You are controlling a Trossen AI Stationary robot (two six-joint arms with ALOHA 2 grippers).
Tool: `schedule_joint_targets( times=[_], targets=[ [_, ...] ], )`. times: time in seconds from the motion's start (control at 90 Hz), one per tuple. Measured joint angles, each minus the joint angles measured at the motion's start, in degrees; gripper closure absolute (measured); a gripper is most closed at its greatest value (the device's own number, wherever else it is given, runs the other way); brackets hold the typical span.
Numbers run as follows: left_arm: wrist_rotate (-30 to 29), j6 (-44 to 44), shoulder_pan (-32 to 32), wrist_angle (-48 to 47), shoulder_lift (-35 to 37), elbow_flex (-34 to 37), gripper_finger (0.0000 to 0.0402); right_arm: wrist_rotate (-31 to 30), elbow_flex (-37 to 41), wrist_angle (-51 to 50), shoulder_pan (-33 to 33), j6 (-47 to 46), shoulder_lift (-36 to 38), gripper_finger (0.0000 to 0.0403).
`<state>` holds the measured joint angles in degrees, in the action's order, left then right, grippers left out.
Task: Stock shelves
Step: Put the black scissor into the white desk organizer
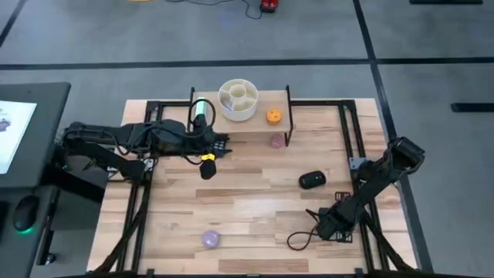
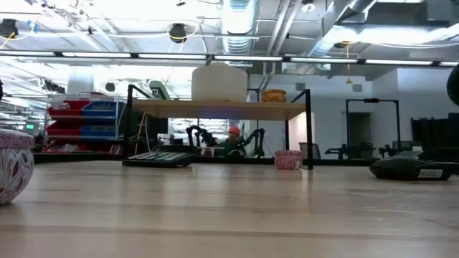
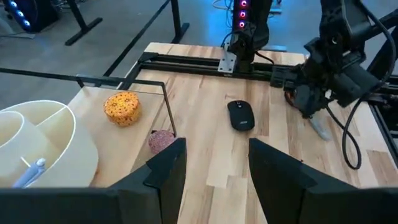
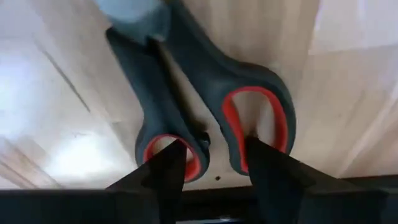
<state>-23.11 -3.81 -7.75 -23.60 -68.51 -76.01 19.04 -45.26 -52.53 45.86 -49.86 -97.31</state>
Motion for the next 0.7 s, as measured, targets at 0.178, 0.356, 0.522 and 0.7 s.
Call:
schedule_joint_targets(
  times=[0.178,0.356,0.522,0.7],
  targets=[
    [-0.48,-0.91,0.00,-0.04,0.00,0.00,0.0251,-1.15,-2.07,-0.60,-1.42,-0.97,-0.08,0.0364],
    [-0.48,-1.42,0.00,-0.05,0.00,0.00,0.0251,-6.31,-5.77,0.24,-5.28,-0.21,-0.26,0.0369],
    [-0.47,-1.82,0.00,-0.08,0.00,0.00,0.0251,-12.53,-11.03,0.33,-10.69,9.15,-1.40,0.0386],
    [-0.29,-2.01,-0.02,-0.10,0.00,0.00,0.0251,-20.57,-19.89,-0.94,-17.40,27.66,-5.15,0.0402]
  ],
)
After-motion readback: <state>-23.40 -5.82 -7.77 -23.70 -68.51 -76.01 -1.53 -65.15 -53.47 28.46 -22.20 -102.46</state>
